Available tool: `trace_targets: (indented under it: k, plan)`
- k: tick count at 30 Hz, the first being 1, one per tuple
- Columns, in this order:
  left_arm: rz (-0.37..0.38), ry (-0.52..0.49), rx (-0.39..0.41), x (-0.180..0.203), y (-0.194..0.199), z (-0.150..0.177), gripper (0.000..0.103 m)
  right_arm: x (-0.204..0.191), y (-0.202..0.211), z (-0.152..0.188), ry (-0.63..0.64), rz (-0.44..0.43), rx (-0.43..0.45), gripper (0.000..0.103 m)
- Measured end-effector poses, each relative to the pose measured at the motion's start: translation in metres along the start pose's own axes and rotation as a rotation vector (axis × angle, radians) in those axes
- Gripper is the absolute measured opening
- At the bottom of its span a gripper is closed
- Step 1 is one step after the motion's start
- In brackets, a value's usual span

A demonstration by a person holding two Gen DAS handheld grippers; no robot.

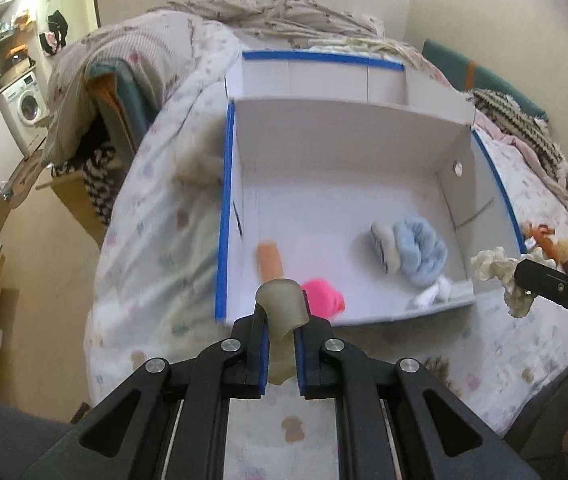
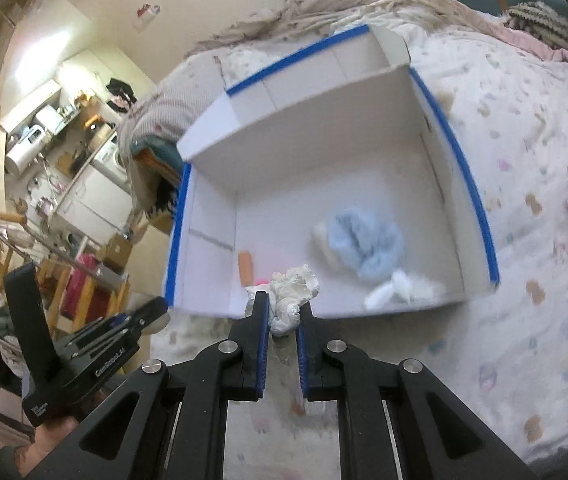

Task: Organize soft objects
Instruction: 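Carry the beige cloth and pale item into the box and open both grippers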

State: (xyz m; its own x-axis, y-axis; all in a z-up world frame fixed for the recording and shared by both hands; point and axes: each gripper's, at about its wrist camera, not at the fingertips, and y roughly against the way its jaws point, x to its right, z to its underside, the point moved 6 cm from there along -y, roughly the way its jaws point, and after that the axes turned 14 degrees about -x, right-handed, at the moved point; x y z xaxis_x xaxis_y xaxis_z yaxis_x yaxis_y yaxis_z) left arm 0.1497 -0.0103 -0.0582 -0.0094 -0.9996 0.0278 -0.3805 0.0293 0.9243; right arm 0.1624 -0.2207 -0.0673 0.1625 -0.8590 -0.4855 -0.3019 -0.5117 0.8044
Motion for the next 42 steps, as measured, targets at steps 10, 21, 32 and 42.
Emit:
trace_targets:
  k: [10, 21, 32, 42]
  plan:
    - [-0.005, -0.021, -0.003, 0.015, -0.012, -0.053, 0.010, -0.001, -0.009, -0.061, 0.059, 0.051, -0.006, 0.014]
    - [-0.029, -0.041, -0.052, 0.038, -0.052, -0.081, 0.010, 0.039, -0.041, -0.072, -0.028, 0.088, -0.059, 0.014]
    - [-0.075, -0.005, -0.119, 0.051, -0.095, -0.088, 0.011, 0.064, -0.058, -0.067, -0.097, 0.138, -0.115, 0.014]
    - [-0.126, 0.010, -0.147, 0.049, -0.108, -0.084, 0.017, 0.074, -0.065, -0.066, -0.107, 0.268, -0.135, 0.014]
